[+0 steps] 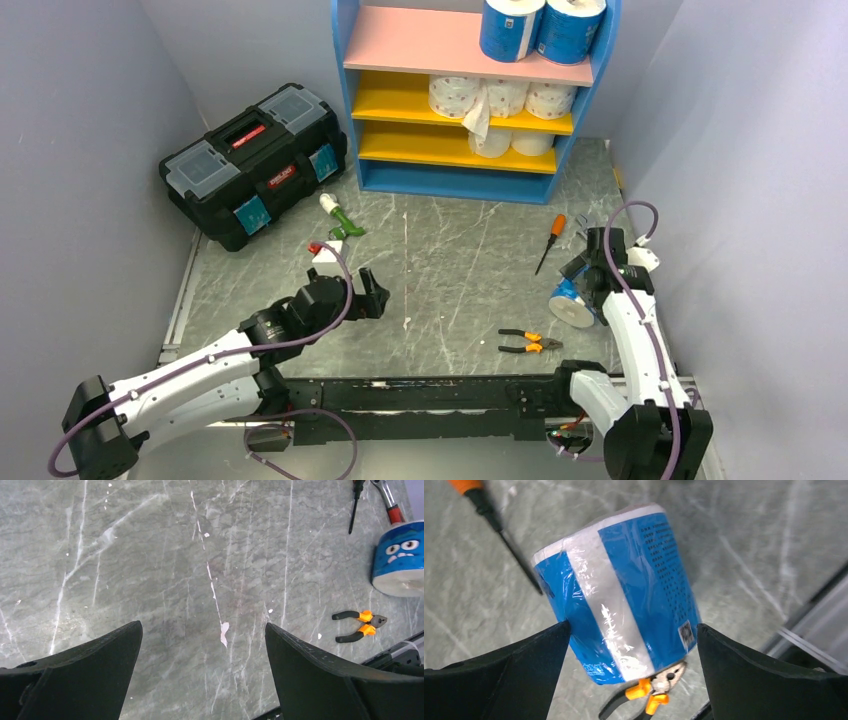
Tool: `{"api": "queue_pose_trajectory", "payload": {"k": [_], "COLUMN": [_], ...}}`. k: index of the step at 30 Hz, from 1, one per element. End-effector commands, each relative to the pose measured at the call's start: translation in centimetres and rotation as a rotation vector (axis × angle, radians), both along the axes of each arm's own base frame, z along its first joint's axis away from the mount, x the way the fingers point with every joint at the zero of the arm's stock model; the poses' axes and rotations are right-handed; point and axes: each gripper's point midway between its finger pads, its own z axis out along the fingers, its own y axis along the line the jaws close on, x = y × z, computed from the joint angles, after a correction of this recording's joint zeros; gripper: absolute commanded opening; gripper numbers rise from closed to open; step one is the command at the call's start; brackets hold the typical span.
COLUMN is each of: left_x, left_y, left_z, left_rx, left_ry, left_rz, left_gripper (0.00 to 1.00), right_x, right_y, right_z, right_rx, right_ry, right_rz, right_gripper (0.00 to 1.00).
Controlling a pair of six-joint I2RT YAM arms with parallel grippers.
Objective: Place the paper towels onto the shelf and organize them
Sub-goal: Move the paper towel to the center of the board.
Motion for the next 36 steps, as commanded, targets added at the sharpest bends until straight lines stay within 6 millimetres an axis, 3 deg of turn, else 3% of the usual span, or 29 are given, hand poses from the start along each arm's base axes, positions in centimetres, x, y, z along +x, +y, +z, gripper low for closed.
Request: {"api": "queue_pose_trajectory", "payload": {"k": [1,7,12,23,27,30,36], "left_x": [0.1,0.1,0.1,0.0,0.0,0.1,0.6], "left_y": [-1.3,-2.0,-2.9,-4.0,-4.3,-4.6,-6.0], "left_z": [1.2,0.8,0.5,0.1,0.2,0.6,2.0], "left_rx": [-0.054,-0.045,-0.043,-0.009,-0.013,-0.022,-0.04], "left_ry": [-0.02,0.001,0.027,0.05,0.049,0.037,-0.012], "left_rz": [-0.035,-0.053,-0.069,-0.076,-0.074,-0.078,-0.128], "left_gripper": [0.99,0.99,0.99,0.99,0.99,0.99,0.99], "right_x": [2.8,3.5,3.0,2.6,2.4,2.2,2.4], "right_y": [2.6,6.3,9.0,14.0,15.5,15.9,15.3], "right_z": [0.0,-0.3,-1.6,-1.7,-1.0,-0.3,4.0], "right_rx": [0.101,0.198,0.243,0.281,0.318,0.318,0.264], "right_ry": [-0.13,-0.255,-0.247,-0.271,-0.302,-0.3,-0.381], "right_rz": [0.152,0.322,0.394,0.544,0.572,0.582,0.623], "right_gripper": [1.0,1.0,0.99,0.89,0.89,0.95,1.0]}}
